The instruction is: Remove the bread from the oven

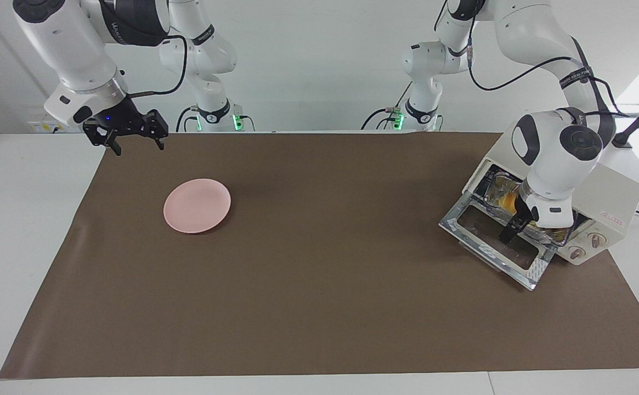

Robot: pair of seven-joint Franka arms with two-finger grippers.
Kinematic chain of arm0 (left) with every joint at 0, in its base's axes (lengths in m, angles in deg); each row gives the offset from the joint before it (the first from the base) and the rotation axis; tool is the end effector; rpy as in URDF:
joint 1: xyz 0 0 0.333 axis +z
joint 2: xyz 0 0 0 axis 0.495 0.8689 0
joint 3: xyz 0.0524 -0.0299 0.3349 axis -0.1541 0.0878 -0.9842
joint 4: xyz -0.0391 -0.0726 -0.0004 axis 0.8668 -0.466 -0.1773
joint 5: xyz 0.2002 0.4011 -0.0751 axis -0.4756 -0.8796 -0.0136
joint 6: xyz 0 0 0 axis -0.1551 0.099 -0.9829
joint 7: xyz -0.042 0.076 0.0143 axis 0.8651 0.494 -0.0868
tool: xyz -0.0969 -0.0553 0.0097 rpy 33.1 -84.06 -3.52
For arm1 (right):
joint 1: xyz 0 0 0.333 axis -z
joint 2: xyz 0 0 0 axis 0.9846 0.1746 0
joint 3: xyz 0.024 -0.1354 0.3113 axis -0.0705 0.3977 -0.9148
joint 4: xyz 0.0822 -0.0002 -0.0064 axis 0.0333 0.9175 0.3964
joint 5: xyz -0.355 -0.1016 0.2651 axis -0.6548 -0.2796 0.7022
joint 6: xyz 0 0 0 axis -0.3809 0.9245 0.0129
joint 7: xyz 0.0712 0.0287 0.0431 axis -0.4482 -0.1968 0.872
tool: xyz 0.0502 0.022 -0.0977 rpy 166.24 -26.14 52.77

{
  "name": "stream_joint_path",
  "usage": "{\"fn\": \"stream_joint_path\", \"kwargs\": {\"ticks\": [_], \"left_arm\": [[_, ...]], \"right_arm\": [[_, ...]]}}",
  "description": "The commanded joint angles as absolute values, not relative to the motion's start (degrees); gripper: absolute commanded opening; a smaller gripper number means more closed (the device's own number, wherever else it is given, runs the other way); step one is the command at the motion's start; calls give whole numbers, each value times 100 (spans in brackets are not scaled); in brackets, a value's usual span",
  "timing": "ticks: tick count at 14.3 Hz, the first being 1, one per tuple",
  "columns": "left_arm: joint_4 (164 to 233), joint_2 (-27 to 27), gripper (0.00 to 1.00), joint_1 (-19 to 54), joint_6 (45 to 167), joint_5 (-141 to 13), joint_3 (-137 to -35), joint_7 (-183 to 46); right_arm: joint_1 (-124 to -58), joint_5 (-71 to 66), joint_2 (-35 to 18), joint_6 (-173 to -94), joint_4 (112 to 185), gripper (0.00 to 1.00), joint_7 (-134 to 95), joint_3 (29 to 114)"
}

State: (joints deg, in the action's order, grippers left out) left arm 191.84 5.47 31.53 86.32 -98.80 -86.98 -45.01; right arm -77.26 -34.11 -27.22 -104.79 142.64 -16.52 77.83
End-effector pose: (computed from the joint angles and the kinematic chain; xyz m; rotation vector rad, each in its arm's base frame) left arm 0.6941 0.0127 0.3903 -2.8807 -0.9025 -0.0819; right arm 0.5905 -0.0193 0.6067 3.1142 0.2515 -0.1550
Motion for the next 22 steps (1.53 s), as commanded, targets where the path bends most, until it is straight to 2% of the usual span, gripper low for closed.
{"fn": "stream_joint_path", "kwargs": {"ticks": [1, 2, 3, 5, 6, 7, 8, 10, 13, 18, 20, 22], "left_arm": [[19624, 306, 99, 3274, 8972, -10027, -8677, -4398], [19625, 341, 89, 3301, 9043, -10027, -8677, -4398], [19642, 358, 72, 3353, 9122, -10027, -8677, -4415], [19852, 332, 53, 3424, 9359, -10036, -8677, -4442], [19871, 332, 36, 3441, 9351, -10036, -8677, -4459], [19880, 332, 9, 3450, 9307, -10045, -8677, -4494], [19871, 323, 0, 3442, 9246, -10210, -8677, -4607], [19487, 393, 0, 3171, 8861, -10571, -8616, -4714], [17968, 1016, 0, 2117, 8070, -10502, -8589, -4784], [17911, 1219, 0, 580, 8498, -10300, -8493, -5766], [17867, 1648, 0, -115, 8577, -10291, -8501, -5778], [17920, 1764, 0, -302, 8901, -10247, -8475, -5813]], "right_arm": [[-7652, -3446, -2804, -10442, 14342, 100, -1568, 7738], [-7652, -3446, -2804, -10442, 14342, 100, -1568, 7738], [-7652, -3446, -2804, -10442, 14342, 100, -1568, 7738], [-7652, -3446, -2804, -10442, 14342, 100, -1568, 7738], [-7652, -3446, -2804, -10442, 14342, 100, -1568, 7738], [-7652, -3446, -2804, -10442, 14342, 100, -1568, 7738], [-7652, -3446, -2804, -10442, 14342, 100, -1568, 7738], [-7652, -3446, -2804, -10442, 14342, 100, -1568, 7738], [-7652, -3446, -2804, -10442, 14342, 100, -1568, 7738], [-7652, -3446, -2804, -10442, 14342, 100, -1568, 7738], [-7652, -3446, -2804, -10442, 14342, 100, -1568, 7738], [-7652, -3446, -2804, -10442, 14342, 100, -1568, 7738]]}}
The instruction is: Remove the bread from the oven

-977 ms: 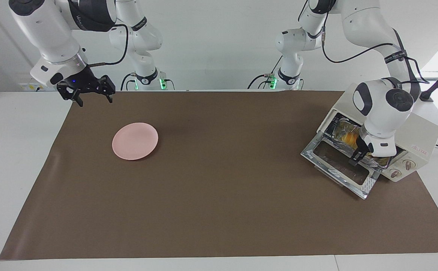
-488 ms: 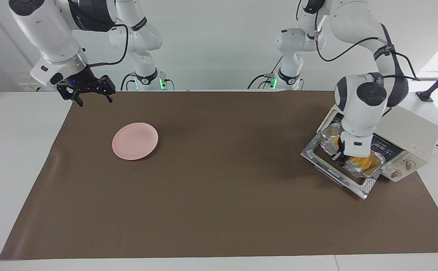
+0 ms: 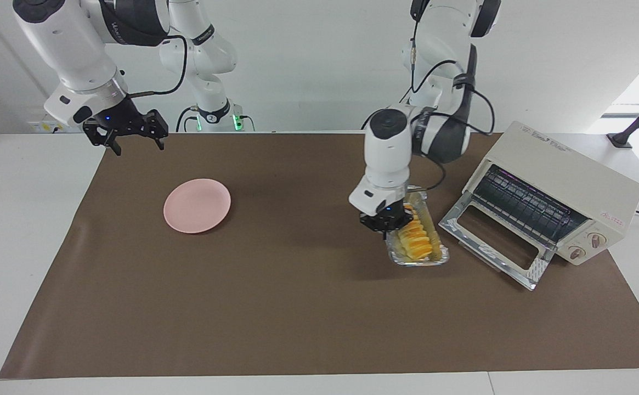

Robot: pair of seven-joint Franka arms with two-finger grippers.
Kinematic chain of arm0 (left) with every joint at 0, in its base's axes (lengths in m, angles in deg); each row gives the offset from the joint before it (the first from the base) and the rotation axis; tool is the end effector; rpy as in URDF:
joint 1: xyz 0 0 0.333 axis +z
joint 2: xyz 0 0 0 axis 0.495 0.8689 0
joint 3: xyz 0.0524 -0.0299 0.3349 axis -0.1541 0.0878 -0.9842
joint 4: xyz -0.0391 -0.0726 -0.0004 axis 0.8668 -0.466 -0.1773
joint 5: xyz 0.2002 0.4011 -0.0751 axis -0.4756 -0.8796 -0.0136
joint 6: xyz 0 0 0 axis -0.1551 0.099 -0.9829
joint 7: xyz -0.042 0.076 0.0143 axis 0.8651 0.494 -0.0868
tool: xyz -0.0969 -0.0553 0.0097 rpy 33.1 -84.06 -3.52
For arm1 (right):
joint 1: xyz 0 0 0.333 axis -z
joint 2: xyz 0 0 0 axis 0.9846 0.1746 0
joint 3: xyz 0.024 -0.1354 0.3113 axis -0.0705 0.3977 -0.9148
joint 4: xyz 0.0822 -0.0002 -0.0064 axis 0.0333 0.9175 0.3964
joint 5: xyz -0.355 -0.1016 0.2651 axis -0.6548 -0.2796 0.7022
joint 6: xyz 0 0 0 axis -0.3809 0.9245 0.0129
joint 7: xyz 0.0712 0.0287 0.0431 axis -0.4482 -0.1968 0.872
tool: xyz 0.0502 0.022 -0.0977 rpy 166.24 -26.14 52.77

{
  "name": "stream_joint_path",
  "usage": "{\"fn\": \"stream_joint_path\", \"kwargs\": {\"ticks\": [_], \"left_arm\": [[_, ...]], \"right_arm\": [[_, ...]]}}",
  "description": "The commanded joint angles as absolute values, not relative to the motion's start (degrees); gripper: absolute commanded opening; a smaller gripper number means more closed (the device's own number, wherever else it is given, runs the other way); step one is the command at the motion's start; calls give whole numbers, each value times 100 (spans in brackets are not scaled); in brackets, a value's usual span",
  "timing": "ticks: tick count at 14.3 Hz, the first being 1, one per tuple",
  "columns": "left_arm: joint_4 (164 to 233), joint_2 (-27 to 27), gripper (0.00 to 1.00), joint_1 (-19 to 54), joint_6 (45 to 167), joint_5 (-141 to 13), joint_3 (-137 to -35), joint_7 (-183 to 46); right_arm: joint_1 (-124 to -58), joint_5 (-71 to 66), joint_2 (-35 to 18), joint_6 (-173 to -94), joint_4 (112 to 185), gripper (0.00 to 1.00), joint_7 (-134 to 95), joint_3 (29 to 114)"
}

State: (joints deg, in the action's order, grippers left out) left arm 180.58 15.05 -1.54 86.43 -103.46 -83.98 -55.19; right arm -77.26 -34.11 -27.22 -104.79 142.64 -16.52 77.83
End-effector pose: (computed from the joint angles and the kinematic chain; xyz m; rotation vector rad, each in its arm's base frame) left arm 0.6199 -0.4226 0.3744 -2.9873 0.3426 -0.2005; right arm 0.5905 -0.0193 0.6067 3.1142 0.2515 -0.1550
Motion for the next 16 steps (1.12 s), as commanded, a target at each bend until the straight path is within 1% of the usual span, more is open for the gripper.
{"fn": "stream_joint_path", "kwargs": {"ticks": [1, 3, 5, 6, 7, 8, 10, 12, 14, 15, 16], "left_arm": [[17920, 1852, 0, -364, 9033, -10116, -8475, -5813], [18094, 1993, 0, -469, 9393, -10027, -8484, -5778], [18157, 1993, 0, -487, 9500, -10001, -8475, -5778], [18148, 1993, 40, -496, 9483, -9992, -8484, -5743], [18113, 1985, 90, -496, 9422, -9992, -8492, -5594], [18078, 1984, 100, -496, 9395, -9992, -8510, -5489], [18008, 1775, 100, -322, 9333, -9992, -8562, -5514], [18016, 1266, 100, 379, 9072, -9687, -8502, -5584], [17929, 713, 100, 968, 8301, -9334, -8545, -5811], [17928, 336, 100, 1389, 7504, -9315, -8545, -6230], [17989, -7, 100, 1637, 6922, -9315, -8554, -6644]], "right_arm": [[-7652, -3446, -2804, -10442, 14342, 100, -1568, 7738], [-7652, -3446, -2804, -10442, 14342, 100, -1568, 7738], [-7652, -3446, -2804, -10442, 14342, 100, -1568, 7738], [-7652, -3446, -2804, -10442, 14342, 100, -1568, 7738], [-7660, -3446, -2804, -10434, 14342, 100, -1559, 7738], [-7695, -3437, -2813, -10434, 14342, 100, -1559, 7720], [-7696, -3437, -2813, -10434, 14342, 100, -1559, 7694], [-7696, -3437, -2848, -10373, 14342, 100, -1559, 7694], [-7696, -3359, -2875, -10328, 14342, 100, -1559, 7685], [-7713, -3332, -2866, -10415, 14342, 100, -1698, 7624], [-7704, -3332, -2866, -10520, 14342, 100, -1952, 7580]]}}
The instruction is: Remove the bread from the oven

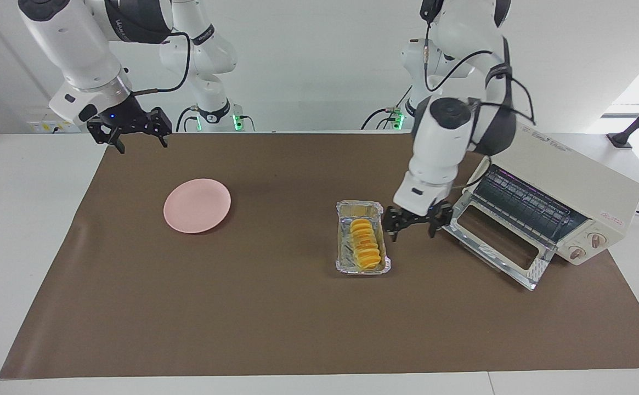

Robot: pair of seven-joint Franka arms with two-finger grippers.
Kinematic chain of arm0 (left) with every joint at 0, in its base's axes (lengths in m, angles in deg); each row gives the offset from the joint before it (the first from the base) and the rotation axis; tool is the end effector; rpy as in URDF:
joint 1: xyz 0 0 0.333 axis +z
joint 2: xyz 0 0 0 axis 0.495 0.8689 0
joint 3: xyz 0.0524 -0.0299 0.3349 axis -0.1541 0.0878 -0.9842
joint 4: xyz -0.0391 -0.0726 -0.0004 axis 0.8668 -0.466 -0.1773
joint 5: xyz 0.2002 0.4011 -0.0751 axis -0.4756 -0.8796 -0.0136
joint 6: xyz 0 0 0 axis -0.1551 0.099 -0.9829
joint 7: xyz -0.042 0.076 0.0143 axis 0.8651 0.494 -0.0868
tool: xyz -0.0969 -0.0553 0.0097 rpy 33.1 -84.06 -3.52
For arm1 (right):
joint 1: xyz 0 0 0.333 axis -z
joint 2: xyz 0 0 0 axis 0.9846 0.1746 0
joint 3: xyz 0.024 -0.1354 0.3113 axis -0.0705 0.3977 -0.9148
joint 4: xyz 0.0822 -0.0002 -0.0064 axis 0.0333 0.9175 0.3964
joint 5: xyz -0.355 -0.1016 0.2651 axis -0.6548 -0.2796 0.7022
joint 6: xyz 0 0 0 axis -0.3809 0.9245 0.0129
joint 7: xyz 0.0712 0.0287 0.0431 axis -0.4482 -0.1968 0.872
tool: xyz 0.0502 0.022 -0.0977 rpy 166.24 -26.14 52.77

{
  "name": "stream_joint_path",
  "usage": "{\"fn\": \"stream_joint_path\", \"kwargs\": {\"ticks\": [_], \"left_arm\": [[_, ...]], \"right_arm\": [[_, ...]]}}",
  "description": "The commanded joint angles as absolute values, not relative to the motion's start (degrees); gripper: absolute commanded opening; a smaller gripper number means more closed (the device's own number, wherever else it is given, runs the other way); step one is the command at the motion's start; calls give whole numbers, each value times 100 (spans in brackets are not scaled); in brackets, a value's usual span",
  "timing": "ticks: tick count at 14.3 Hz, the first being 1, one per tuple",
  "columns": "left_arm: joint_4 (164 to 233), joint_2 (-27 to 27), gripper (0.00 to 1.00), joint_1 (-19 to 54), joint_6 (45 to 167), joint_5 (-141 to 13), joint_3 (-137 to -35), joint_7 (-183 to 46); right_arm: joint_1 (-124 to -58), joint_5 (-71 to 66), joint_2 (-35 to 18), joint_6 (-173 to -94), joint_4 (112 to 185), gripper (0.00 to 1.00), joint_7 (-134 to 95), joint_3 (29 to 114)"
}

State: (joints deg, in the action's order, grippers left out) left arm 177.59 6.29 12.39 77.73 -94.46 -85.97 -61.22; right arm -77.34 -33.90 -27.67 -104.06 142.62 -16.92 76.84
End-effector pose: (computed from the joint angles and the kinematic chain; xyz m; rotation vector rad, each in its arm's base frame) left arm 0.6871 -0.2387 0.4999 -3.1084 -0.0388 -0.1762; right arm 0.5871 -0.0075 0.6105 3.1140 0.2692 -0.1616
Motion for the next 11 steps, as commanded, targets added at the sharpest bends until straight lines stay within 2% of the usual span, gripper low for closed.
{"fn": "stream_joint_path", "kwargs": {"ticks": [1, 4, 7, 11], "left_arm": [[18007, -254, 100, 1831, 6490, -9315, -8554, -6970], [18051, -853, 100, 2280, 5320, -9315, -8563, -7254], [18349, -1257, 100, 2597, 5185, -9315, -8510, -7805], [18438, -1451, 100, 2721, 5045, -9315, -8492, -7948]], "right_arm": [[-7713, -3332, -2857, -10643, 14342, 100, -2111, 7571], [-7713, -3104, -2778, -11162, 14342, 100, -2900, 7360], [-8115, -3015, -2489, -11461, 14281, 100, -3753, 7202], [-9117, -3086, -1348, -11997, 13553, 100, -5107, 7211]]}}
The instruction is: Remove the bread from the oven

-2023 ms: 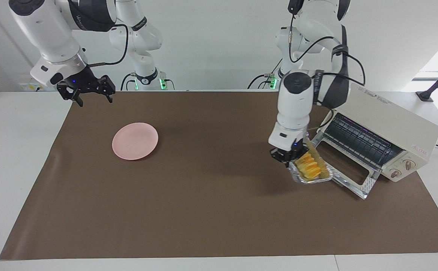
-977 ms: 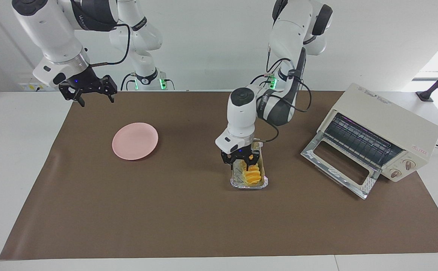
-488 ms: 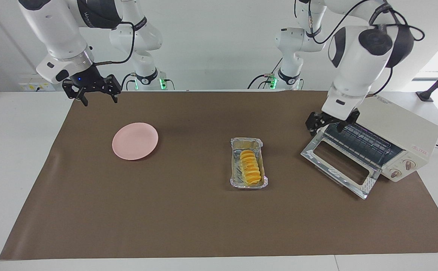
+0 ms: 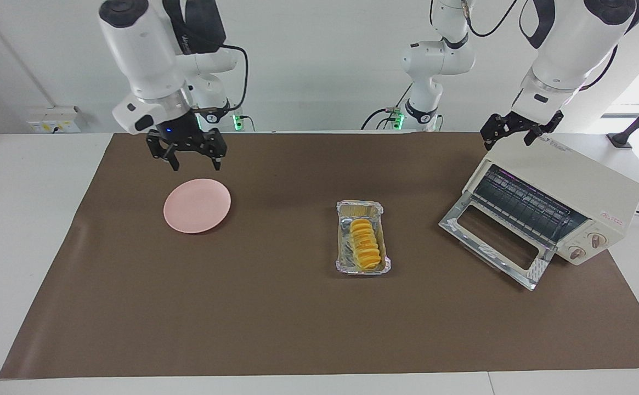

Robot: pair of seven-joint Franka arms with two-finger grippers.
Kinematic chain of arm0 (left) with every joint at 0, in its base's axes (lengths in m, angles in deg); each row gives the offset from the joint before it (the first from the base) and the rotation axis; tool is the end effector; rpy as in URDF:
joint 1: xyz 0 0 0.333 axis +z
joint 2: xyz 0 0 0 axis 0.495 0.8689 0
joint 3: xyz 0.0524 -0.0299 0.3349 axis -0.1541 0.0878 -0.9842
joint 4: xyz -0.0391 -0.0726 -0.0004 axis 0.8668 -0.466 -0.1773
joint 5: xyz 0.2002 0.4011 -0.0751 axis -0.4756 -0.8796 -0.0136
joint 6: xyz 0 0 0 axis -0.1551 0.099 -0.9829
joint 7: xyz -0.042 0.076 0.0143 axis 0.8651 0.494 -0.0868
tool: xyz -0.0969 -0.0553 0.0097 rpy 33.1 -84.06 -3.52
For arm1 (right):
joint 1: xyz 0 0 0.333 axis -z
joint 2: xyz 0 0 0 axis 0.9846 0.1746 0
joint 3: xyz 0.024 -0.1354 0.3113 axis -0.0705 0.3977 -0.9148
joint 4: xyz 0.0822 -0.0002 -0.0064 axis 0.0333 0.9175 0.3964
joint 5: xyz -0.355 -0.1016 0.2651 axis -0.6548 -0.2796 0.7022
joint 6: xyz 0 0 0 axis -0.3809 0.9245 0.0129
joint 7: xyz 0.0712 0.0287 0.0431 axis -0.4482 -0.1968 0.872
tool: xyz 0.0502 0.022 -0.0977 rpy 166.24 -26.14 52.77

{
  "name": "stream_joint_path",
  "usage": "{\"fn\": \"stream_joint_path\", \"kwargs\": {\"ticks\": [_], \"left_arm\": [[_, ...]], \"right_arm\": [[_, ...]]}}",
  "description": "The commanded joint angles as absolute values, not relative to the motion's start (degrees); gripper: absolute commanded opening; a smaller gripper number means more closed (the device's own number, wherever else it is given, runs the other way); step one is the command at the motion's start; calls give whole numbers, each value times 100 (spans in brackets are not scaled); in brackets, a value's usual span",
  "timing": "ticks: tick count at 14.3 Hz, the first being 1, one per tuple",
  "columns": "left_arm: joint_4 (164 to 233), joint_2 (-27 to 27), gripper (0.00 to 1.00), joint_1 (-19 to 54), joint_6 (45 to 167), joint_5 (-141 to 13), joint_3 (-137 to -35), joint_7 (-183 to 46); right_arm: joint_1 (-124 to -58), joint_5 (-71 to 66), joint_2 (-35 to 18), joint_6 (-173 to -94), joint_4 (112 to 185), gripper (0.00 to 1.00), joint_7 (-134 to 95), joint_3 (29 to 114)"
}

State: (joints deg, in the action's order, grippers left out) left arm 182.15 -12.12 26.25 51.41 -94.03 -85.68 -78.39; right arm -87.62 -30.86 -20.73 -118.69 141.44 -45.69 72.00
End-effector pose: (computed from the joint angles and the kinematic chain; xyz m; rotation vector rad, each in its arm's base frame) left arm 0.5901 -0.0570 0.6306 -3.0462 0.0174 0.1738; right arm 0.6278 0.1644 0.5687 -3.0859 0.1123 -0.0620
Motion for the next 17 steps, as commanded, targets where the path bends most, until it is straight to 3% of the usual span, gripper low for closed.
{"fn": "stream_joint_path", "kwargs": {"ticks": [1, 3, 8, 17], "left_arm": [[18430, -1443, 100, 2642, 5062, -9315, -8501, -7888], [18403, -1452, 100, 2703, 5062, -9315, -8510, -7861], [18403, -1452, 100, 2721, 5062, -9315, -8545, -7861], [18394, -1452, 100, 2721, 5053, -9315, -8545, -7861]], "right_arm": [[-9572, -3120, -675, -12242, 13055, 100, -5597, 7237], [-9917, -3330, -328, -12323, 12902, 100, -6030, 7254], [-10622, -3903, 1236, -12445, 11549, 100, -7411, 7255], [-10763, -3912, 1775, -13254, 11423, 100, -7553, 7237]]}}
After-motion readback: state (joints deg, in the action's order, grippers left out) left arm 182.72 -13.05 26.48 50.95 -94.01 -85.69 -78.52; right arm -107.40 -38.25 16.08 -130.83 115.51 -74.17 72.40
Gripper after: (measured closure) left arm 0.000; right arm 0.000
